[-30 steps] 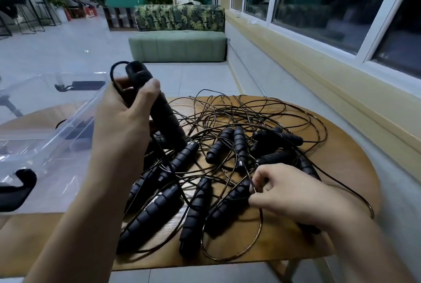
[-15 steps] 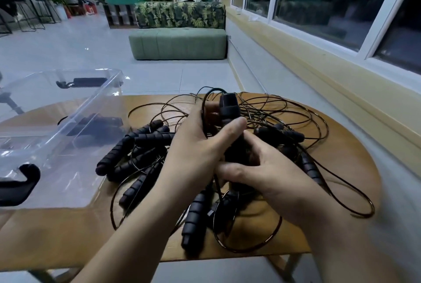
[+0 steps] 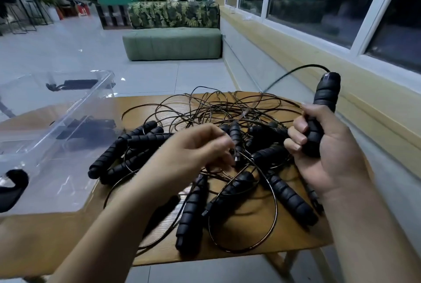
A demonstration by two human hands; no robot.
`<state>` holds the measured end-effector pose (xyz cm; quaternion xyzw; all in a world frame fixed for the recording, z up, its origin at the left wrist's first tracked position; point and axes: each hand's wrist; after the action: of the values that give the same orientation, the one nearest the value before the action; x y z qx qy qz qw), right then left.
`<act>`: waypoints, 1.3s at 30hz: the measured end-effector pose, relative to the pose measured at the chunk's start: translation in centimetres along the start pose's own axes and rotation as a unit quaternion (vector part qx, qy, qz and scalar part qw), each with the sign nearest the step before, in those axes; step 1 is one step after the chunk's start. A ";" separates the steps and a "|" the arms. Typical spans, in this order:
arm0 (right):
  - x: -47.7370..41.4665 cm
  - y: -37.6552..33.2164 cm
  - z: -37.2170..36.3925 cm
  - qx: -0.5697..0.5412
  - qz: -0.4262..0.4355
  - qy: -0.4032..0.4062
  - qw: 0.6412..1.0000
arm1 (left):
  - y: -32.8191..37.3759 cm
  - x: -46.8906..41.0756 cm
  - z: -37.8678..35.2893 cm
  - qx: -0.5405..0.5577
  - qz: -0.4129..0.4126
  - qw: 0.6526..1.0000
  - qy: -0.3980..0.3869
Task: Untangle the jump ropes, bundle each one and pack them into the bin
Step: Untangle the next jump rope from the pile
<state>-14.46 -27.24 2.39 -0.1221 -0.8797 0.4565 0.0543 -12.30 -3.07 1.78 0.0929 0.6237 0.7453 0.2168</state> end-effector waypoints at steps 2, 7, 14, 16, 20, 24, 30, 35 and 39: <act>0.6 0.4 -0.2 0.044 -0.029 -0.040 0.998 | -0.3 -0.4 1.1 -0.077 -0.036 0.994 0.065; 2.4 3.4 -2.2 0.172 -0.055 -0.134 0.974 | -0.7 -0.9 1.2 -0.205 -0.070 0.973 0.075; 2.3 5.3 -3.3 0.241 0.029 -0.040 0.969 | -0.4 -0.7 -0.6 -0.366 -0.076 0.927 -0.008; 2.2 5.0 -3.3 0.191 0.001 -0.030 0.981 | -0.6 -0.8 -0.5 -0.346 -0.084 0.934 -0.015; 1.7 3.1 -2.9 0.085 -0.015 0.006 0.996 | -1.0 -1.1 0.5 -0.294 -0.069 0.953 -0.027; 0.9 1.0 -1.3 0.045 0.057 0.054 0.996 | -1.7 -1.6 2.3 -0.303 -0.079 0.950 0.019; 1.3 1.7 -1.6 0.054 0.037 0.022 0.998 | -2.4 -2.2 2.7 -0.334 -0.103 0.934 0.073; 2.3 3.5 -2.9 0.120 0.000 -0.047 0.992 | -1.0 -1.5 -0.5 -0.339 -0.215 0.913 0.075; 2.7 3.8 -3.4 0.172 0.019 -0.038 0.984 | -1.6 -1.6 -1.2 -0.312 -0.214 0.924 0.055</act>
<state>-15.71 -21.75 1.24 -0.1107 -0.7868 0.6063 0.0324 -11.06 -4.60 0.18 -0.1569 0.3755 0.8418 0.3546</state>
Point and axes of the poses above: each hand's wrist, its own x-axis away from the middle knuckle, its own z-axis out of the back of the hand, y = z × x
